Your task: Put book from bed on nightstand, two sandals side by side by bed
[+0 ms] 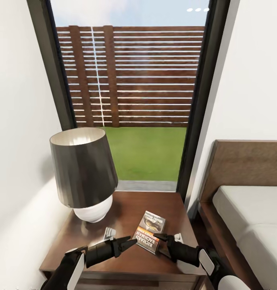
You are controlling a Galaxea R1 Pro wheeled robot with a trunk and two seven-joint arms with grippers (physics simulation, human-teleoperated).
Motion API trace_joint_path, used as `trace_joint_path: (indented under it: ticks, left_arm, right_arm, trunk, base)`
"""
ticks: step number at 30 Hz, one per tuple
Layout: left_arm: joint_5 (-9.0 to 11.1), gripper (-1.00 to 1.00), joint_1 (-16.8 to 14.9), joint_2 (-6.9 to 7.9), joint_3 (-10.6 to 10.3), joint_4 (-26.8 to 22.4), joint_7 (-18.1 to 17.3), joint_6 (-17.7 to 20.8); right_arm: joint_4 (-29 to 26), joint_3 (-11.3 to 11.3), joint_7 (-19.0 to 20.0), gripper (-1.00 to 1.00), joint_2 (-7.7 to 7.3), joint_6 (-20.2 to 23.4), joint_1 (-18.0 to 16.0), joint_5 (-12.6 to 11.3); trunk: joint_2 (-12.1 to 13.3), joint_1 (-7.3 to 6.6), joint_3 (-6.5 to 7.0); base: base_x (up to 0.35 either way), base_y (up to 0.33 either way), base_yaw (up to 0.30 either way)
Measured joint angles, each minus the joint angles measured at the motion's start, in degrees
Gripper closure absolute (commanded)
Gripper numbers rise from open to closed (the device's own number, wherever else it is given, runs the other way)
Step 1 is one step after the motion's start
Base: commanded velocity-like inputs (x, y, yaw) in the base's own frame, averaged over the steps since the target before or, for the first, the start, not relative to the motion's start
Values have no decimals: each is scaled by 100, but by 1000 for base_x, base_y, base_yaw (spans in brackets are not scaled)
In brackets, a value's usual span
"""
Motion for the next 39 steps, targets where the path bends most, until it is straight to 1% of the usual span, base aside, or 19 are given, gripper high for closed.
trace_joint_path:
  ticks: [7, 17, 23, 32, 39]
  left_arm:
    - [0, -100, 0, 0, 0, 0, 0, 0]
    - [0, -100, 0, 0, 0, 0, 0, 0]
    - [0, -100, 0, 0, 0, 0, 0, 0]
    - [-17, -100, 0, -4, -1, 0, 4, 0]
    - [-25, -100, 0, -9, -8, 0, 9, 0]
  right_arm:
    - [0, 0, 0, -100, 0, -1, 0, 0]
    - [0, 0, 0, -100, 0, -10, 0, 0]
    - [0, 0, 0, -100, 0, -15, 0, 0]
    - [0, 0, 0, -100, 0, -19, 0, 1]
    - [0, 0, 0, -100, 0, -18, 0, 5]
  trunk:
    - [0, 1, 0]
    - [0, -1, 0]
    - [0, 0, 0]
    - [0, -1, 0]
    - [279, -154, 125]
  base:
    - [-200, 0, 0]
    - [-27, 0, 0]
    - [-174, 0, 0]
    - [-14, 0, 0]
    - [0, 0, 0]
